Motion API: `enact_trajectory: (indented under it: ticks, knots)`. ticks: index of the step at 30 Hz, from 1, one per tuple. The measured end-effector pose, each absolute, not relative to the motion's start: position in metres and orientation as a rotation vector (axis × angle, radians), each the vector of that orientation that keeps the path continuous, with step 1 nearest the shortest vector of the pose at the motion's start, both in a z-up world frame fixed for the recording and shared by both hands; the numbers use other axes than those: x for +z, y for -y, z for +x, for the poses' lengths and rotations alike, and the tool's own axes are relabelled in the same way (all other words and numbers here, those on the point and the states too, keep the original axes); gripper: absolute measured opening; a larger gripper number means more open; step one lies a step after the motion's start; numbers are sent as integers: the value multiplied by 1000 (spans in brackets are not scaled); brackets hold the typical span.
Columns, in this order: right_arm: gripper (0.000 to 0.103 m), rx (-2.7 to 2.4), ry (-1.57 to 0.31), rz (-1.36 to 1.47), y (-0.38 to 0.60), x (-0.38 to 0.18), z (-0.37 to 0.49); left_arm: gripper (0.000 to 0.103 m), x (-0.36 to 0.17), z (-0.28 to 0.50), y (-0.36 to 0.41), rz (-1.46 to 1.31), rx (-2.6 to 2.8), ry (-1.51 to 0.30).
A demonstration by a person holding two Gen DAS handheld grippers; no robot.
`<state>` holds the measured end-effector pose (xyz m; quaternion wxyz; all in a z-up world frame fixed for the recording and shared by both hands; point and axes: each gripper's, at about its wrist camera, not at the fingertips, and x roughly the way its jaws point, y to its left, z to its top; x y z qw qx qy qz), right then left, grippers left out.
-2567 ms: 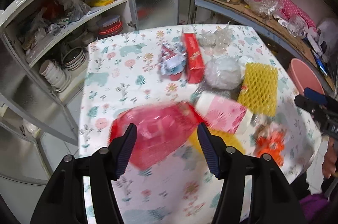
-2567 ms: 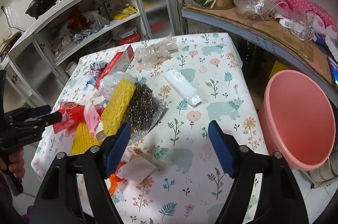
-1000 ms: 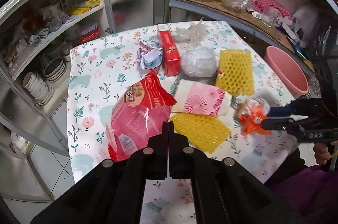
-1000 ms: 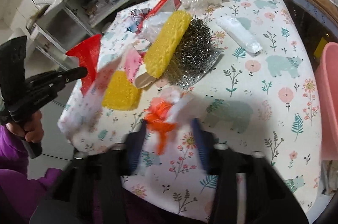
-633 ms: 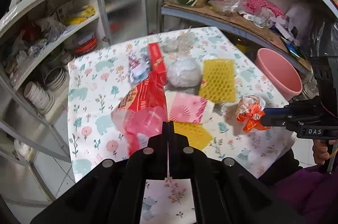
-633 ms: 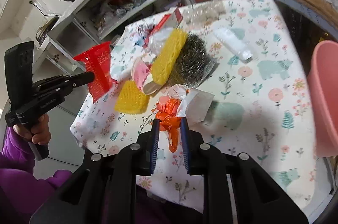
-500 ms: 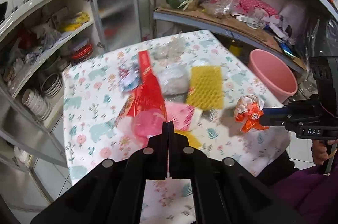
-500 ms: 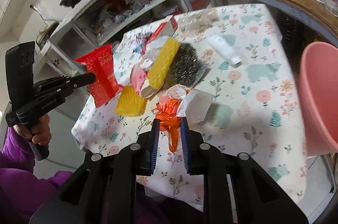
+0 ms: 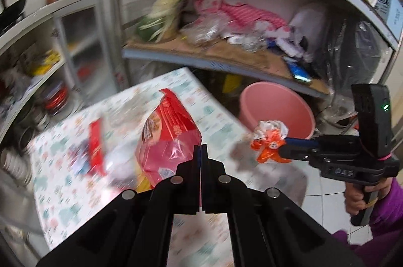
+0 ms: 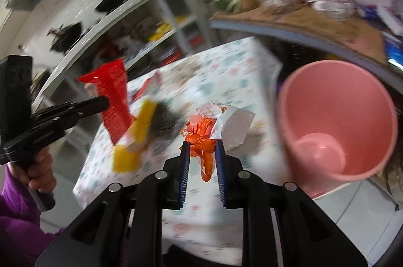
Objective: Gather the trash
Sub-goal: 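Carry both items over the pink bucket and open both tools to drop them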
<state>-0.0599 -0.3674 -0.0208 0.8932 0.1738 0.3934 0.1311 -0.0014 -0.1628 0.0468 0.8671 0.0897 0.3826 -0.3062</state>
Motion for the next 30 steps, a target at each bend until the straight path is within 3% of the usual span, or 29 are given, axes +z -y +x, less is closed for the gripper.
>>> enact_trajectory:
  ticks: [8, 16, 30]
  knots:
    - [21, 47, -793, 399, 440, -34, -58, 0, 51, 25, 261, 159, -829, -802]
    - [21, -83, -861, 407, 472, -71, -39, 0, 11, 50, 353, 164, -951, -907]
    - [22, -172, -943, 389, 480, -93, -30, 5, -48, 60, 385, 213, -906, -1025]
